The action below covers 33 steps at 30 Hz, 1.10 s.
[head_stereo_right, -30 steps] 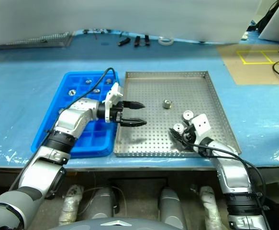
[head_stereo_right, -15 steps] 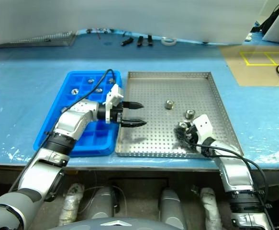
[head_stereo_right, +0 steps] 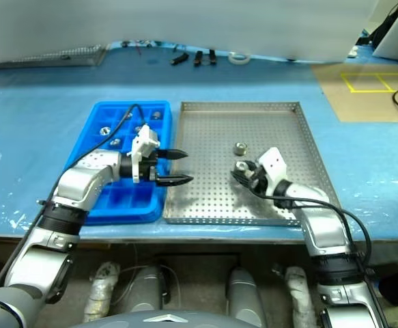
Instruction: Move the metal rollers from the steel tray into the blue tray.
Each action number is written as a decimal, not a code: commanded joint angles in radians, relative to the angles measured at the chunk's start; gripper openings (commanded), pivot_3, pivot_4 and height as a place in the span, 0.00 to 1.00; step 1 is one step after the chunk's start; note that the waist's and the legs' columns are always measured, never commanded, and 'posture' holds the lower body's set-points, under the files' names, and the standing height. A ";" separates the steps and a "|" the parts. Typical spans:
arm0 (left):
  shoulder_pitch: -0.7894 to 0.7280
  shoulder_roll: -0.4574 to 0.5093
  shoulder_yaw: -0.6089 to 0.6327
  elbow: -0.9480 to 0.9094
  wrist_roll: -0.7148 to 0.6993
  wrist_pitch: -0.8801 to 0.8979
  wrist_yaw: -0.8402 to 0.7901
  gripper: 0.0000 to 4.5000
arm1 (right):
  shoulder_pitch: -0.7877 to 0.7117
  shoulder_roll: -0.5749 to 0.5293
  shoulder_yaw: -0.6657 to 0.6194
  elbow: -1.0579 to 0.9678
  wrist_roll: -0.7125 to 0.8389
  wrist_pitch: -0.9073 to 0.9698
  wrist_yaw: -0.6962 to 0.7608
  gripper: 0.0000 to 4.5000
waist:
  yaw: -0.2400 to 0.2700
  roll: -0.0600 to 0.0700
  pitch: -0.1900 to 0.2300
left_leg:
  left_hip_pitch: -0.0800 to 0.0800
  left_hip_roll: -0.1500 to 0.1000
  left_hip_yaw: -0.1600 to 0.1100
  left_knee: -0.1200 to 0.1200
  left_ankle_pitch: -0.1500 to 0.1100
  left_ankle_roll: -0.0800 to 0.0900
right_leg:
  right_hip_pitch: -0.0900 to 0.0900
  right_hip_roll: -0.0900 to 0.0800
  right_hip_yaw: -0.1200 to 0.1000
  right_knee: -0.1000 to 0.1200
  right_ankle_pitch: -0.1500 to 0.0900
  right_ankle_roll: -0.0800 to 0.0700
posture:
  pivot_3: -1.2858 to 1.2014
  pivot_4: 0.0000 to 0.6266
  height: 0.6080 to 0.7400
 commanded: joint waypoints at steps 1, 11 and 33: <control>0.064 0.049 0.080 -0.141 -0.041 0.045 0.066 1.00 | -0.127 0.034 0.056 -0.015 0.037 -0.004 0.061 0.39 | 0.001 0.000 0.000 | 0.000 0.000 0.000 0.000 0.000 0.000 | 0.000 0.000 0.000 0.000 0.000 0.000 | 0.54 0.24 1.00; 0.463 0.138 0.362 -0.530 -0.114 0.157 0.325 1.00 | -0.469 0.261 0.216 0.392 -0.023 -0.199 0.224 0.39 | 0.078 -0.001 0.000 | -0.005 0.001 -0.002 -0.006 0.001 -0.002 | -0.005 0.000 -0.005 0.000 -0.003 -0.005 | 0.69 0.24 1.00; 0.611 0.125 0.464 -0.699 -0.261 0.197 0.540 1.00 | -0.774 0.431 0.149 1.118 -0.196 -0.562 0.065 0.39 | 0.244 0.000 0.001 | -0.019 0.002 -0.015 -0.001 0.004 -0.007 | -0.014 0.001 -0.008 0.010 -0.004 -0.005 | 0.73 0.24 1.00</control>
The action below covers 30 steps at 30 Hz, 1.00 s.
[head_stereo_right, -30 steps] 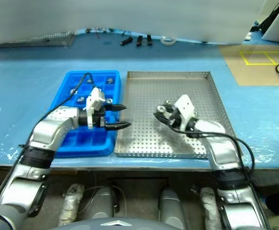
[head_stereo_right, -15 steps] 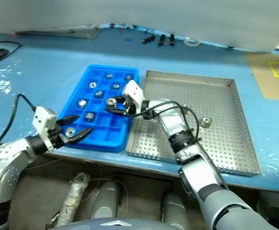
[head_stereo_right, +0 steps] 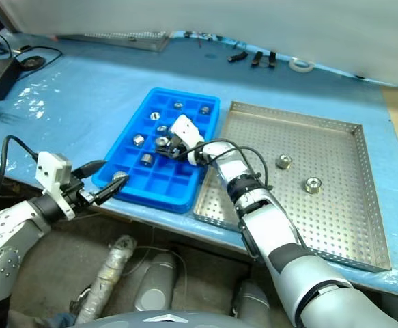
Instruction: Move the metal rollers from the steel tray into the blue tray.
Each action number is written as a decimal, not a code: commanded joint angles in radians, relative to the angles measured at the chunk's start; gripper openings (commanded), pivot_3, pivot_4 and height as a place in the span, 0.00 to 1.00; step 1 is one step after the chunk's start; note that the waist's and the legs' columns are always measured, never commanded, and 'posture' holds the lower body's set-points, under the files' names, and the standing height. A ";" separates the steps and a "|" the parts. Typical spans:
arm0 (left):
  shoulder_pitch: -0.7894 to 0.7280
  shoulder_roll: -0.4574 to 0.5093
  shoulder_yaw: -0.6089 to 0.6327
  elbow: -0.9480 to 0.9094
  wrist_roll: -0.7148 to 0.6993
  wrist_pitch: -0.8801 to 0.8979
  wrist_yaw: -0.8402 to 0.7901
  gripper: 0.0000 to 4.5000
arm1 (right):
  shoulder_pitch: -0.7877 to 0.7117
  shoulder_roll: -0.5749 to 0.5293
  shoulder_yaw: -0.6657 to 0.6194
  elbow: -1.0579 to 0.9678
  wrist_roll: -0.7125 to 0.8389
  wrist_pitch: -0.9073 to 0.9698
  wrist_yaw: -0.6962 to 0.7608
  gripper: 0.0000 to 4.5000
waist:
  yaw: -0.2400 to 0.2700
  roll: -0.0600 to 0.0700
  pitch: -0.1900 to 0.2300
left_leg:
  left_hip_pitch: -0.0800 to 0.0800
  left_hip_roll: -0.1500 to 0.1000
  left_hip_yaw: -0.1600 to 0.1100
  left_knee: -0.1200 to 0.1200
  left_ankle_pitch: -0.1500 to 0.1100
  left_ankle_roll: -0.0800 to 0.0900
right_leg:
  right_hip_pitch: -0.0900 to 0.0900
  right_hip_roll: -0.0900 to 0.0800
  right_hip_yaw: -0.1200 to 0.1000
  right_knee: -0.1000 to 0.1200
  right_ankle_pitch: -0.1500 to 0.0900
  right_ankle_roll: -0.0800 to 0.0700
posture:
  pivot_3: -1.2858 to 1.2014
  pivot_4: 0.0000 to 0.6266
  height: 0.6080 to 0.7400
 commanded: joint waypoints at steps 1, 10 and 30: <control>-0.035 0.019 -0.016 -0.002 -0.023 -0.004 -0.003 1.00 | -0.036 -0.008 -0.035 0.002 -0.004 -0.030 -0.014 0.39 | -0.002 0.000 0.000 | 0.000 0.000 0.000 0.000 0.000 0.000 | -0.001 0.000 0.001 0.001 0.000 0.000 | 0.73 0.24 1.00; -0.102 0.045 -0.054 0.054 -0.024 -0.013 -0.019 1.00 | -0.017 -0.013 -0.046 0.010 -0.032 -0.023 -0.018 0.77 | -0.006 0.000 0.000 | 0.001 0.000 0.000 0.002 0.001 -0.002 | -0.004 0.001 0.003 0.007 0.000 0.000 | 0.71 0.24 1.00; -0.400 -0.008 -0.303 0.347 0.037 -0.099 -0.173 1.00 | 0.139 -0.236 -0.196 -0.534 0.017 0.297 -0.177 0.99 | -0.086 -0.001 -0.001 | 0.000 -0.001 0.000 0.005 0.007 -0.010 | -0.002 0.001 0.003 0.008 0.001 0.002 | 0.57 0.24 1.00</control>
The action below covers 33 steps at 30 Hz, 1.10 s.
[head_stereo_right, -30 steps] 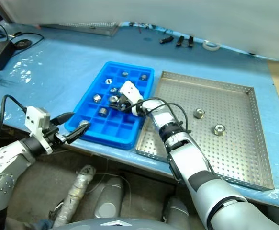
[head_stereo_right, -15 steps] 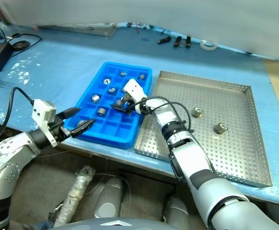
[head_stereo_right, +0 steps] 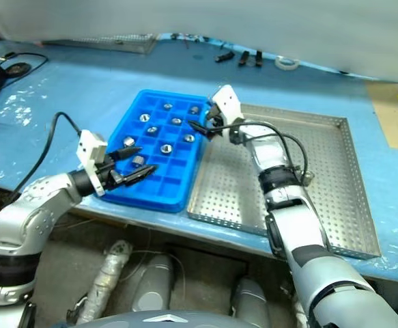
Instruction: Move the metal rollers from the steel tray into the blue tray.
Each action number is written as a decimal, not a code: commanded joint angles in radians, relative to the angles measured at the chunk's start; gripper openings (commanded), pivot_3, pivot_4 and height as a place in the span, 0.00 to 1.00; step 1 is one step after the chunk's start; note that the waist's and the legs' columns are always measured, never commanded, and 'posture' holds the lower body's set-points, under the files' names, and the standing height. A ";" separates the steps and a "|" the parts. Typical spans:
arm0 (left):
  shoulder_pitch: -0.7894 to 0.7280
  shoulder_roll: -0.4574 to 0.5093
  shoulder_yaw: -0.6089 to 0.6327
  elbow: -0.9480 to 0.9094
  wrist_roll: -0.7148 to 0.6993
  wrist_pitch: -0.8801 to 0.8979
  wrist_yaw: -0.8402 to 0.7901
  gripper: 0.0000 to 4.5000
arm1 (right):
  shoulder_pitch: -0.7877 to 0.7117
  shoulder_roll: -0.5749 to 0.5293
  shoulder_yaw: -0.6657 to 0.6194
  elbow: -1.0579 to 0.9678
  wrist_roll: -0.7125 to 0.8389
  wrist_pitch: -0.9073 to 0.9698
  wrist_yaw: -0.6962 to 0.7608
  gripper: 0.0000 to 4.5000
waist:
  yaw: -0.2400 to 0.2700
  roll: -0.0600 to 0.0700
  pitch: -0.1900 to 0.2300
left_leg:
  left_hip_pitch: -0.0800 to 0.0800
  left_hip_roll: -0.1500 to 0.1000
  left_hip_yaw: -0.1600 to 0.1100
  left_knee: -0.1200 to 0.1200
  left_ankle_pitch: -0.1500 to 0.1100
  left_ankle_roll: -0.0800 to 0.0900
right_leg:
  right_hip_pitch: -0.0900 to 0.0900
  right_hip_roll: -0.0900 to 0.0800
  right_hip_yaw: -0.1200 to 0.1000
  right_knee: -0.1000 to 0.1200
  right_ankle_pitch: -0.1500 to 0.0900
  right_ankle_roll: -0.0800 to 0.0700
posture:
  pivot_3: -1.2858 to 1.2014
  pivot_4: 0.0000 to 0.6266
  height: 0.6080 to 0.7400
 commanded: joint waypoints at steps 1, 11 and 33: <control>-0.090 -0.024 -0.060 0.073 0.023 -0.052 -0.064 1.00 | 0.060 -0.045 -0.059 -0.203 0.001 0.088 -0.113 0.99 | -0.024 0.000 0.000 | 0.000 0.000 0.000 0.000 0.000 0.000 | 0.000 0.000 0.000 0.000 0.001 0.002 | 0.56 0.24 1.00; -0.314 -0.134 -0.205 0.320 0.101 -0.151 -0.214 1.00 | 0.373 -0.190 -0.227 -0.578 0.031 0.227 -0.280 0.99 | -0.112 0.000 0.000 | 0.003 -0.001 0.002 -0.001 0.000 0.000 | 0.002 0.000 0.002 -0.001 0.002 0.003 | 0.47 0.24 1.00; -0.415 -0.203 -0.263 0.469 0.184 -0.218 -0.350 1.00 | 0.559 -0.187 -0.174 -0.394 0.007 0.204 -0.315 0.99 | -0.161 0.000 0.000 | 0.018 -0.002 0.012 -0.001 -0.006 0.010 | 0.013 -0.001 0.004 -0.005 0.001 0.000 | 0.47 0.24 1.00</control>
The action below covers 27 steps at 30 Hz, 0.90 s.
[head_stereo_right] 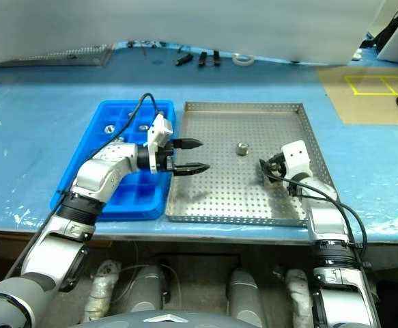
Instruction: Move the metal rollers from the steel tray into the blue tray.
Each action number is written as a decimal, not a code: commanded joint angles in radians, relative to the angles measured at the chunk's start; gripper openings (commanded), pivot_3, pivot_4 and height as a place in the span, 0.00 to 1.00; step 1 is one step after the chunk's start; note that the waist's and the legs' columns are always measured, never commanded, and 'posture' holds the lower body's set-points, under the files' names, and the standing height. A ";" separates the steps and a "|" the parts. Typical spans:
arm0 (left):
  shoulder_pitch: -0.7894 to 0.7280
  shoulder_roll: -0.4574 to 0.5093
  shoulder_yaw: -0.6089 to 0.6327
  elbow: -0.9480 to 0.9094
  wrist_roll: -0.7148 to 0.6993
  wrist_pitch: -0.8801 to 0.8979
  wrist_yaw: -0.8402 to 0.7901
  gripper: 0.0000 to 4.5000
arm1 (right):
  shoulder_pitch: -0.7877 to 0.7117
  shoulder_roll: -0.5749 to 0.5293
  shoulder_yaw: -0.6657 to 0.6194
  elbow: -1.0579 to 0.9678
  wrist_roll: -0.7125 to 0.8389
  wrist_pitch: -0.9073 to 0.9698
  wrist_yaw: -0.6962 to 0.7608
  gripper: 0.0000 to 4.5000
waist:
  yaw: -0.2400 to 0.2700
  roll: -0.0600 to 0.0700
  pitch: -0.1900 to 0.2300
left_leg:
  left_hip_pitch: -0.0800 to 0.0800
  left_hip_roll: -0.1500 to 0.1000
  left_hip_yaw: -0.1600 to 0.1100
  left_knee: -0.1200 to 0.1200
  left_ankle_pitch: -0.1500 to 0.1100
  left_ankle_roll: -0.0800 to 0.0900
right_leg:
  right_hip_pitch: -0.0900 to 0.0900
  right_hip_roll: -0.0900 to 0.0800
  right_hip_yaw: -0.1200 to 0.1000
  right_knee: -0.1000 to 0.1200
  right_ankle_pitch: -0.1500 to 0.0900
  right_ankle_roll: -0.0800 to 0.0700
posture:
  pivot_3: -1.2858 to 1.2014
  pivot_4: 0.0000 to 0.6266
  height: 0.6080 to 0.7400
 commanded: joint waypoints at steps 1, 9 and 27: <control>0.003 0.009 0.017 -0.031 0.000 -0.009 -0.010 1.00 | -0.028 0.000 -0.007 0.038 0.001 -0.026 -0.018 0.99 | -0.001 0.000 0.000 | 0.001 0.000 0.000 0.000 0.000 0.000 | 0.000 0.000 0.000 0.000 0.000 0.000 | 0.47 0.24 1.00; 0.018 0.020 0.023 -0.051 0.002 -0.002 -0.003 1.00 | -0.043 0.005 -0.022 0.062 0.037 -0.037 -0.013 0.72 | 0.000 0.000 0.000 | 0.002 0.000 0.000 0.000 0.000 0.001 | 0.002 0.000 0.000 0.000 0.000 0.000 | 0.47 0.24 1.00; 0.181 0.195 0.108 -0.242 -0.046 0.101 -0.023 1.00 | -0.125 0.004 0.078 -0.198 0.112 0.086 0.140 0.41 | -0.010 0.000 0.000 | 0.002 0.001 0.001 -0.003 -0.001 0.001 | 0.000 0.000 0.000 -0.002 0.000 0.000 | 0.52 0.24 1.00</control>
